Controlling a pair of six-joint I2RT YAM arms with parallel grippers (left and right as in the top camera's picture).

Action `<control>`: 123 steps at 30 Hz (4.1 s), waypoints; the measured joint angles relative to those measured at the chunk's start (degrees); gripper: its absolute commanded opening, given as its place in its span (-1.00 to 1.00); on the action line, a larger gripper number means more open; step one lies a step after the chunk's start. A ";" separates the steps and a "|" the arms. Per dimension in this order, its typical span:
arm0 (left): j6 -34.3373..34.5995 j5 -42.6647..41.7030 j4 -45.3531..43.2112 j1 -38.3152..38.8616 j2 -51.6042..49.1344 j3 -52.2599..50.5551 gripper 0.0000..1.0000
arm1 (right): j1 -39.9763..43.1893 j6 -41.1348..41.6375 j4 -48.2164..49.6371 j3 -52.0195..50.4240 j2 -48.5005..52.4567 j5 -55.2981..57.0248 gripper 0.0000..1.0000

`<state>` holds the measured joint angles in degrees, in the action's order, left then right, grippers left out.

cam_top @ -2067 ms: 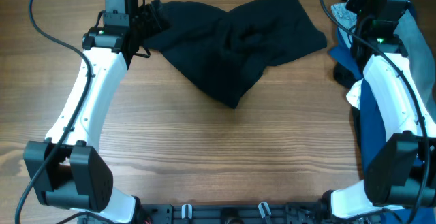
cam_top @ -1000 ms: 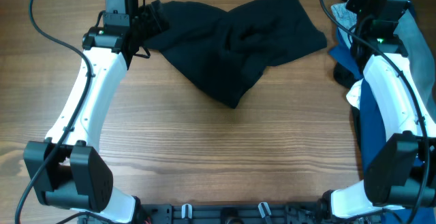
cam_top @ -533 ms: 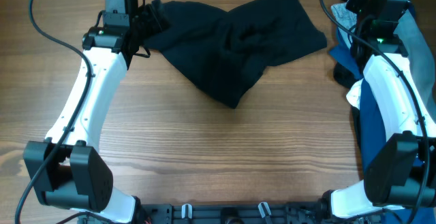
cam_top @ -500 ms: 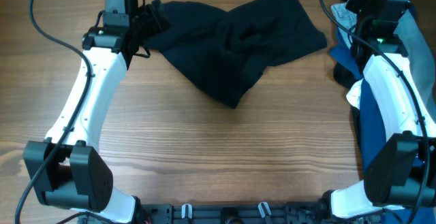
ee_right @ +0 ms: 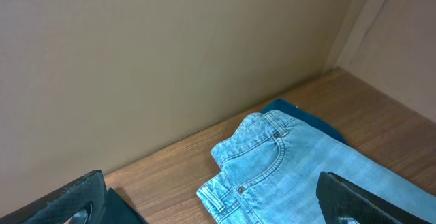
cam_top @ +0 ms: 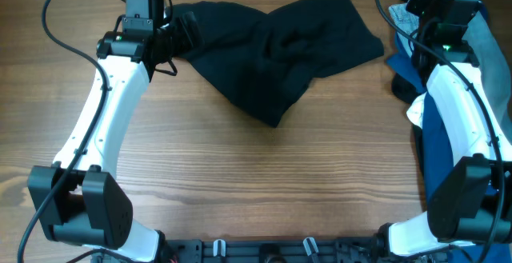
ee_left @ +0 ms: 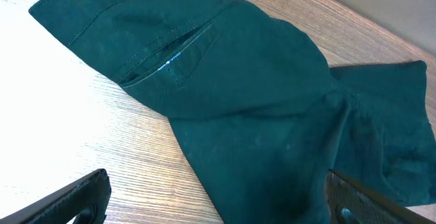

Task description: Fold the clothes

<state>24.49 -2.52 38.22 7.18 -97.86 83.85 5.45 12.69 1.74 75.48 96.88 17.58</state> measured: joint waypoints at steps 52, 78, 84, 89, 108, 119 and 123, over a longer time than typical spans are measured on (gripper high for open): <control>1.11 7.65 8.24 -4.68 -1.92 -1.07 -0.75 | -27.82 -11.85 -45.00 1.95 21.11 -48.54 0.40; 1.51 7.19 9.60 -4.66 -1.92 -1.07 -0.92 | -28.89 -6.69 -35.52 -0.04 14.38 -52.83 -0.91; 1.51 7.19 9.60 -4.68 -1.92 -1.09 -0.92 | -28.89 -6.19 -37.38 -0.02 0.83 -48.78 -0.91; 1.49 6.27 8.66 -4.66 -1.92 -1.09 0.02 | -28.89 -6.08 -42.29 -0.02 -4.11 -42.66 -0.92; 1.57 4.13 0.11 -4.66 -6.21 -1.09 0.01 | -28.92 -8.52 -47.34 -0.02 3.41 -51.15 0.60; 1.25 4.13 0.13 -4.66 -6.21 -1.09 0.13 | -28.94 -2.40 -43.19 -0.04 14.67 -63.28 0.72; -0.22 4.13 0.15 -4.66 -6.21 -1.09 0.16 | -27.93 -1.29 -46.66 -0.02 14.67 -64.30 0.88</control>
<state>24.27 1.61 38.37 2.52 -104.07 82.76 -22.48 11.40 -44.93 75.46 111.55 -46.72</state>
